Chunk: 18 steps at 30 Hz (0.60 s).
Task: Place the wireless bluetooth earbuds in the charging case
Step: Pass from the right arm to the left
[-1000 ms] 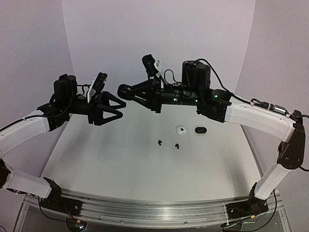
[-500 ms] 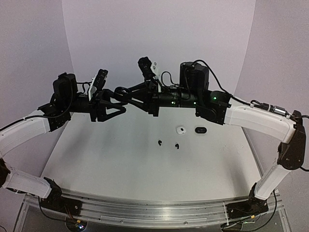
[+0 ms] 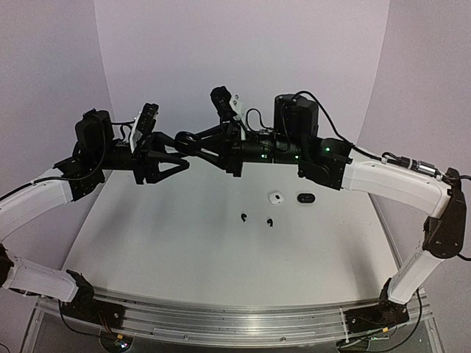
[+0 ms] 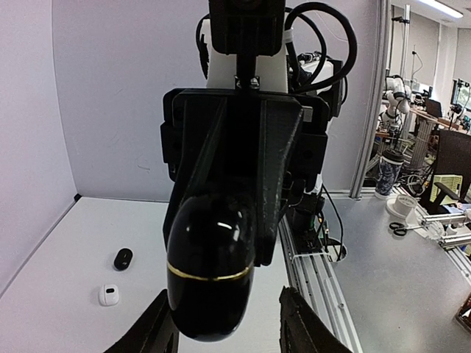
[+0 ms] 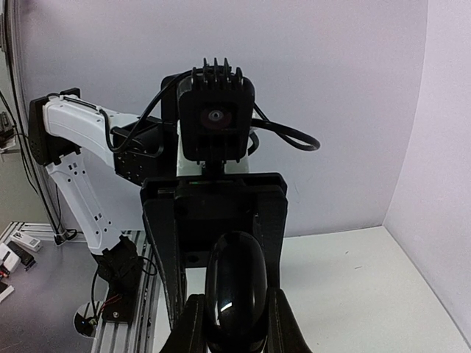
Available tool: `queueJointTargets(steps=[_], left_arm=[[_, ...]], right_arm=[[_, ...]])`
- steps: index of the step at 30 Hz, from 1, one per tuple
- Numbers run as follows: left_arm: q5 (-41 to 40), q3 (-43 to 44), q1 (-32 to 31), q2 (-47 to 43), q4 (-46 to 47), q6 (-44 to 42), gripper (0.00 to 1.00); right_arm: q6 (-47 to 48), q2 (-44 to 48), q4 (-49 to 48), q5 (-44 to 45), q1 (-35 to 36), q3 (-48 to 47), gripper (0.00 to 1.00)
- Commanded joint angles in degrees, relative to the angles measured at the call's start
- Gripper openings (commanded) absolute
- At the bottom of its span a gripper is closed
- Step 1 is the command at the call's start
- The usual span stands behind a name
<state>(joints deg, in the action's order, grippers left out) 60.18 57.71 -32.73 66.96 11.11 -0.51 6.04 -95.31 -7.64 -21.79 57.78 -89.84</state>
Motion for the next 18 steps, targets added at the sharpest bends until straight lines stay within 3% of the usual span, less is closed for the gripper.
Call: queueJointTargets(steps=[1,9,18], left_arm=[[-0.4,2.4,-0.1,-0.9,2.0,-1.4,0.44],[-0.3,3.7,-0.1,0.0,0.9,-1.0,0.36],[1.4,3.8,-0.1,0.1,-1.4,-2.9,0.05]], right_arm=[[0.5,0.1,-0.6,0.6,0.2,0.5,0.00],[1.6,0.0,1.1,0.5,0.4,0.6,0.00],[2.0,-0.4,1.1,0.9,0.7,-0.6,0.00]])
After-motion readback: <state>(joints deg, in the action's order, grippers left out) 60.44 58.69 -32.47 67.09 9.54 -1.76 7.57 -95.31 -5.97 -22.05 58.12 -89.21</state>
